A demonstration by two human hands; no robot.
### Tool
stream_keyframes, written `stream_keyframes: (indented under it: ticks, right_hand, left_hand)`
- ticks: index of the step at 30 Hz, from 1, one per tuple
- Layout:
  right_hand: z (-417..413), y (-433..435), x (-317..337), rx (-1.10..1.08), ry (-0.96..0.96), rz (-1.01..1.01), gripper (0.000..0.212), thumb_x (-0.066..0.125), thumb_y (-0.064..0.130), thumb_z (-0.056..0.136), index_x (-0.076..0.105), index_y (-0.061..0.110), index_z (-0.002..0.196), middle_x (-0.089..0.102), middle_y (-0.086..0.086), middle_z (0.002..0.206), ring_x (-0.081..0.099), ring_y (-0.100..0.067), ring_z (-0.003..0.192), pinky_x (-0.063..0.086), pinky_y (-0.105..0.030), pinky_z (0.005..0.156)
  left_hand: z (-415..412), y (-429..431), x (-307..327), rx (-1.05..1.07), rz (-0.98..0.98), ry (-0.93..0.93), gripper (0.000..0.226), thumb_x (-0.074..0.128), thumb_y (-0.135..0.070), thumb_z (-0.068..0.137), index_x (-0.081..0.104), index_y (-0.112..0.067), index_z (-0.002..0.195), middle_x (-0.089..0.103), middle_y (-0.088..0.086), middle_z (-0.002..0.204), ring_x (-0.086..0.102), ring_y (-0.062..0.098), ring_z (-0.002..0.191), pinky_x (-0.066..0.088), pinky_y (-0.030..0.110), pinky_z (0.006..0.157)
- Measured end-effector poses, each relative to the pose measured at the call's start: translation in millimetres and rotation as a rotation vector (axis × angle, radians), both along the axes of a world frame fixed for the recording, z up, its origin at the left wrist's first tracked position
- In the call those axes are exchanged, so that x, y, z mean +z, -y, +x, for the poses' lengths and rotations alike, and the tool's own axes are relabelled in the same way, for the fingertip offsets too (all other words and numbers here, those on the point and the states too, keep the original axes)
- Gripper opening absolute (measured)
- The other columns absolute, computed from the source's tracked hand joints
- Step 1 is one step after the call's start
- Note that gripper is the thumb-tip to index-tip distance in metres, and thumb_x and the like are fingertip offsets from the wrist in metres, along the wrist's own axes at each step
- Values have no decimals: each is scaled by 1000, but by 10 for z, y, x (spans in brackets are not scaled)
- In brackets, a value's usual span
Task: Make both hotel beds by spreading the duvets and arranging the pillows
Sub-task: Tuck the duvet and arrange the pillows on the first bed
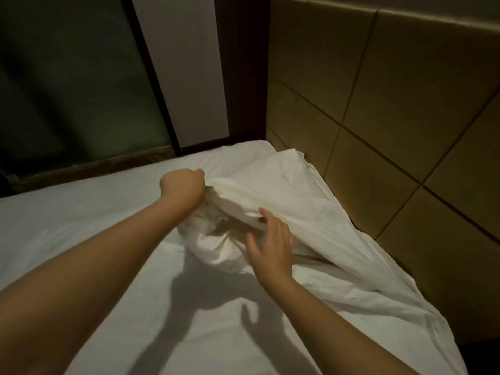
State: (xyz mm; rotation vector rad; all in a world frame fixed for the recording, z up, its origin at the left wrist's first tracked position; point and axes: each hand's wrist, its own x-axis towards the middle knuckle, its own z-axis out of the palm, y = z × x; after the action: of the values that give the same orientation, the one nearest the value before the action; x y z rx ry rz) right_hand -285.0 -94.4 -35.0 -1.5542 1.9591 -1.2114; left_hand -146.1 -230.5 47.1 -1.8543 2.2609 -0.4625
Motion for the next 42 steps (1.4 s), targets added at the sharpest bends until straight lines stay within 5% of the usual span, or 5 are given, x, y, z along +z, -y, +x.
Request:
stream_keyframes:
  ticks: [10, 16, 21, 27, 42]
  right_hand:
    - [442, 257, 343, 198, -661, 131, 75, 67, 30, 79, 30, 20, 144, 54, -7, 127, 47, -31, 124, 19, -52, 111]
    - [177, 518, 875, 160, -554, -166, 16, 54, 23, 92, 66, 26, 102, 56, 1, 107, 47, -23, 104, 27, -35, 87]
    - [88, 623, 735, 340, -608, 224, 48, 56, 59, 84, 44, 40, 126, 2, -3, 158, 1, -34, 145, 3, -54, 113]
    - [-358, 1186, 956, 135, -612, 167, 30, 47, 16, 91, 51, 18, 120, 53, -7, 120, 53, -30, 106, 39, -36, 86]
    - [49, 1056, 442, 120, -923, 437, 67, 37, 27, 99, -2, 23, 153, -7, -1, 161, -11, -29, 147, -11, -56, 113]
  left_hand:
    - [-175, 12, 545, 414, 263, -1439, 30, 57, -9, 88, 51, -14, 117, 55, 11, 114, 55, 25, 98, 53, 39, 84]
    - [0, -22, 449, 445, 420, -837, 23, 60, -24, 89, 52, -14, 109, 58, 9, 100, 58, 20, 81, 54, 28, 67]
    - [194, 206, 742, 615, 547, -1405, 13, 53, -3, 90, 58, -10, 81, 52, 6, 72, 47, 11, 56, 38, 14, 39]
    - [-202, 454, 931, 355, 508, -2074, 11, 54, -6, 92, 61, -11, 99, 61, 8, 95, 64, 17, 75, 57, 26, 66]
    - [-93, 242, -157, 263, 298, -1218, 47, 32, -23, 102, 26, -28, 148, 35, 3, 150, 55, 12, 96, 43, 16, 65]
